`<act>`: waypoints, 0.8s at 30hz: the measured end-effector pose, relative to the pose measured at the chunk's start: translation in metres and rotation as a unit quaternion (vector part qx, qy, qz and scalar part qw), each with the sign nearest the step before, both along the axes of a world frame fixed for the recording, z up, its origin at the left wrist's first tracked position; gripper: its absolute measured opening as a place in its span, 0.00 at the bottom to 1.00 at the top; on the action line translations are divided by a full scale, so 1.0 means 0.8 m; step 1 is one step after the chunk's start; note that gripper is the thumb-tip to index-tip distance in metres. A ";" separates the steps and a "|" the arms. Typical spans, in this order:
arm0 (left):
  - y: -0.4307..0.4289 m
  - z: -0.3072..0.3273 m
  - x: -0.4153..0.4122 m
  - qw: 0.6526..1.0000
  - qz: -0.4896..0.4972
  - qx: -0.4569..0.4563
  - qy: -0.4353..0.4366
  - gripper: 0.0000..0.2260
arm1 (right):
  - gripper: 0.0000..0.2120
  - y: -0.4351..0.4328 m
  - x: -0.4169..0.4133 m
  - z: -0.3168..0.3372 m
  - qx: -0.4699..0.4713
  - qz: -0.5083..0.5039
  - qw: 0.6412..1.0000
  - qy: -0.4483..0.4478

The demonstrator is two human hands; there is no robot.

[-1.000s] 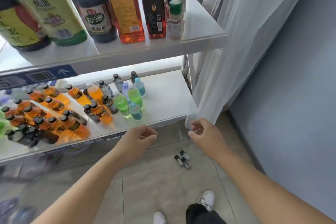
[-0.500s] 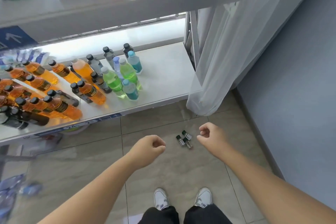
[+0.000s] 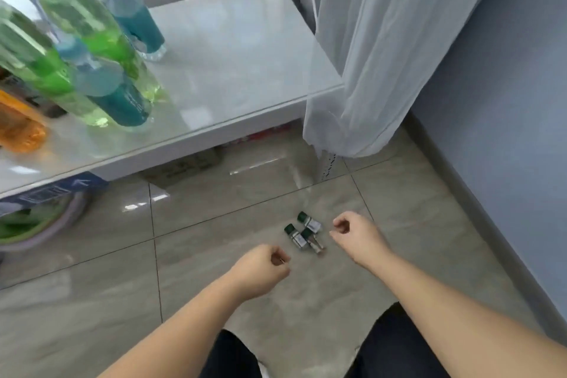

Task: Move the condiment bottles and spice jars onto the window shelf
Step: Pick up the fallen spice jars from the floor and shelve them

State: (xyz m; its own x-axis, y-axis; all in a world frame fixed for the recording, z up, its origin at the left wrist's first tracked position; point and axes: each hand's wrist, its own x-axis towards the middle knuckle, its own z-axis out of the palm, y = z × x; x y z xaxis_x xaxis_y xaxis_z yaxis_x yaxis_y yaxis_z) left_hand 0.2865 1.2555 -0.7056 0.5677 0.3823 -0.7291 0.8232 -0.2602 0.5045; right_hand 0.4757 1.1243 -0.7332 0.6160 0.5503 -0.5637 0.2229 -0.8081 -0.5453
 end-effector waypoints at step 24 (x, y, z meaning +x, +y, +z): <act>0.016 -0.417 0.069 0.996 -0.024 -0.030 0.084 0.25 | 0.17 0.016 0.025 -0.386 -0.136 0.133 0.982 -0.005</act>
State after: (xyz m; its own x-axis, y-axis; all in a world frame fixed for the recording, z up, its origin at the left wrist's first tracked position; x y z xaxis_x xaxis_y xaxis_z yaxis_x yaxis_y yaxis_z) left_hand 0.3417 1.2686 -1.0391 0.4518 0.3109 -0.8362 0.8850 -0.2742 0.3762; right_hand 0.4958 1.1369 -1.0418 0.4771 0.5220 -0.7070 0.4495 -0.8362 -0.3142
